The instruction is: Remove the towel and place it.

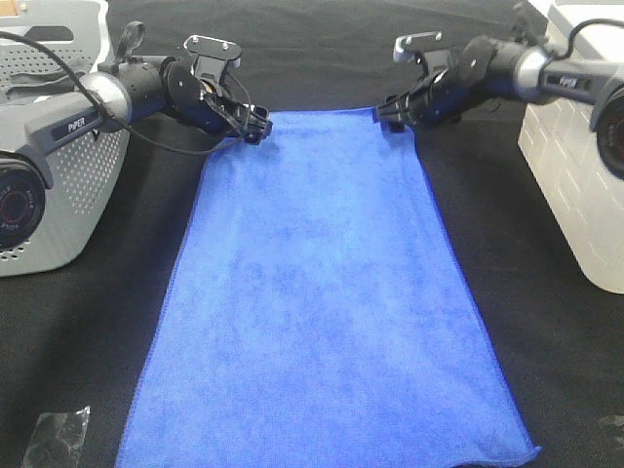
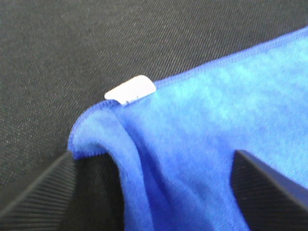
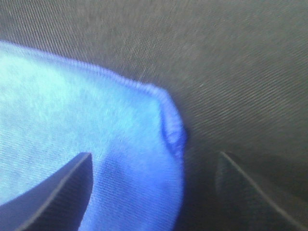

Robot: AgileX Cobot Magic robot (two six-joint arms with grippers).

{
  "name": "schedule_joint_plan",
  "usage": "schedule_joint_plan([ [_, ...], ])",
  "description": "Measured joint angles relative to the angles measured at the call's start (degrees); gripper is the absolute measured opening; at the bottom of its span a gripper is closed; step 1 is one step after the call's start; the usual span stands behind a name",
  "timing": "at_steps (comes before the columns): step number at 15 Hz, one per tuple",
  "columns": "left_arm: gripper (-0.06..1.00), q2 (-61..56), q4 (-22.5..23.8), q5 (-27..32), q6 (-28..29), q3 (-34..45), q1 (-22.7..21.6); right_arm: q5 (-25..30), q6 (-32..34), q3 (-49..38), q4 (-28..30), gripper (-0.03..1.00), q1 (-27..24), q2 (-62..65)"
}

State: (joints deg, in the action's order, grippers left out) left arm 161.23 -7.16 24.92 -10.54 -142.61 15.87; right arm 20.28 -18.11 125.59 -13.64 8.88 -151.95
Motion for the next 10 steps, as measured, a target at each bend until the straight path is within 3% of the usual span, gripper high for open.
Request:
schedule_joint_plan([
  [2, 0.88, -1.38, 0.06, 4.81, 0.06, 0.0, 0.0, 4.24, 0.0, 0.0, 0.29, 0.72, -0.11, 2.75],
  [5, 0.88, -7.1, 0.11, 17.36, 0.06, 0.0, 0.0, 15.01, 0.0, 0.0, 0.23, 0.72, -0.11, 6.82],
  [9, 0.88, -17.3, -1.49, 36.38, 0.17, -0.34, 0.0, 35.87, 3.5, 0.0, -0.92, 0.72, -0.11, 15.93],
  [10, 0.88, -17.3, -1.49, 36.38, 0.17, -0.34, 0.0, 35.87, 3.5, 0.0, -0.92, 0.72, -0.11, 15.93],
])
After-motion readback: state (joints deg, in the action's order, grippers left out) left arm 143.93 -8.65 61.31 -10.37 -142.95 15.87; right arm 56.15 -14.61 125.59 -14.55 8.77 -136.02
